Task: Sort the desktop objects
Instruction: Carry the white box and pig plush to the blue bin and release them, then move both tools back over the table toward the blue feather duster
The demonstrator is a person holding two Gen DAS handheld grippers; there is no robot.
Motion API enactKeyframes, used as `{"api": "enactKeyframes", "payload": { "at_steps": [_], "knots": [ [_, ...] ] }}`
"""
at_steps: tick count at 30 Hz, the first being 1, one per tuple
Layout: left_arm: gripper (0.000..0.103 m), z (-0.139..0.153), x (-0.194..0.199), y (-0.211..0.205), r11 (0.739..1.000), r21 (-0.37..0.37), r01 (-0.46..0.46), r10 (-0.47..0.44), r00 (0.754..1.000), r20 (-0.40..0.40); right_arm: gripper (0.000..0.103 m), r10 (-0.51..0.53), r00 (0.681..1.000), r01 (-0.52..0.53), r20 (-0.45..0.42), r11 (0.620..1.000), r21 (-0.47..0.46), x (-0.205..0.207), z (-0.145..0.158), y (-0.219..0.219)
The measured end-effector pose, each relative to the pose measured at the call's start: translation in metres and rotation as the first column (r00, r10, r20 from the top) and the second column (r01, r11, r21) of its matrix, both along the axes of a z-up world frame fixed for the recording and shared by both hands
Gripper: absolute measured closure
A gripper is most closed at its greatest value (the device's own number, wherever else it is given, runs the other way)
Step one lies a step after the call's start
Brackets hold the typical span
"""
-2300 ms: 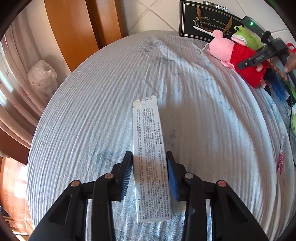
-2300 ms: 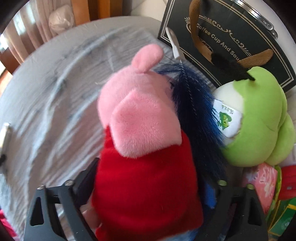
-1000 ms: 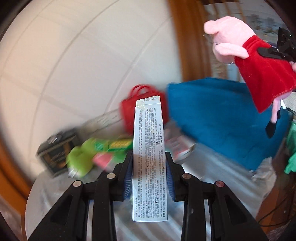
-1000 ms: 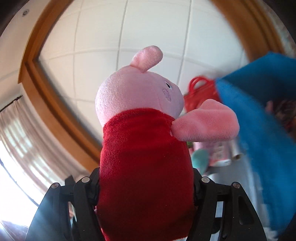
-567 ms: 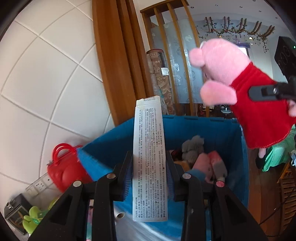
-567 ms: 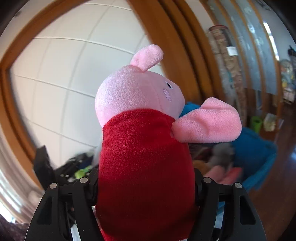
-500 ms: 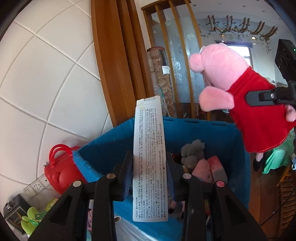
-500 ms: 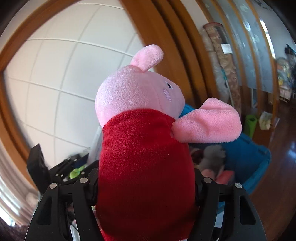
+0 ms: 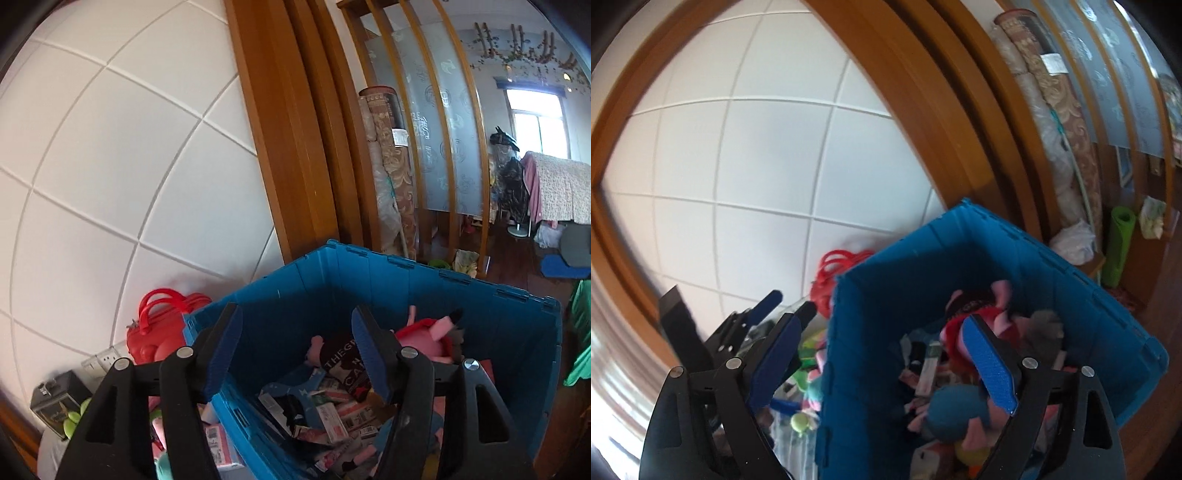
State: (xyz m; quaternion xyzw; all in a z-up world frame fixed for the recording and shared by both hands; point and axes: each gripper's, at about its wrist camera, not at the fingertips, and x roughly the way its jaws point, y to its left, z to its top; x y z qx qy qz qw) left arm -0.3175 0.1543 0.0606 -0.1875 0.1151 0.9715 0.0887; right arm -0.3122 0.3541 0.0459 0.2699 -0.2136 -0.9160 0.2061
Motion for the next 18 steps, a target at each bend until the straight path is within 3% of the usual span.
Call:
{"api": "enactKeyframes", "payload": {
  "at_steps": [4, 7, 13, 18],
  "knots": [
    [0.042, -0.025, 0.018, -0.022, 0.998, 0.013, -0.058, 0.057, 0.998, 0.014, 0.012, 0.024, 0.998, -0.021, -0.058, 0.999, 0.051, 0.04, 0.001, -0.032],
    [0.042, -0.044, 0.034, -0.035, 0.993, 0.029, -0.113, 0.112, 0.993, 0.034, 0.012, 0.029, 0.995, -0.017, -0.098, 0.993, 0.121, 0.056, -0.019, -0.048],
    [0.042, -0.066, 0.065, -0.067, 0.97, 0.048, -0.239, 0.239, 0.971, 0.004, 0.012, 0.121, 0.99, -0.112, -0.069, 0.986, 0.124, 0.073, -0.05, -0.084],
    [0.042, -0.079, 0.083, -0.106, 0.949, 0.048, -0.312, 0.312, 0.95, 0.012, 0.012, 0.183, 0.981, -0.167, -0.066, 0.967, 0.191, 0.078, -0.056, -0.125]
  ]
}}
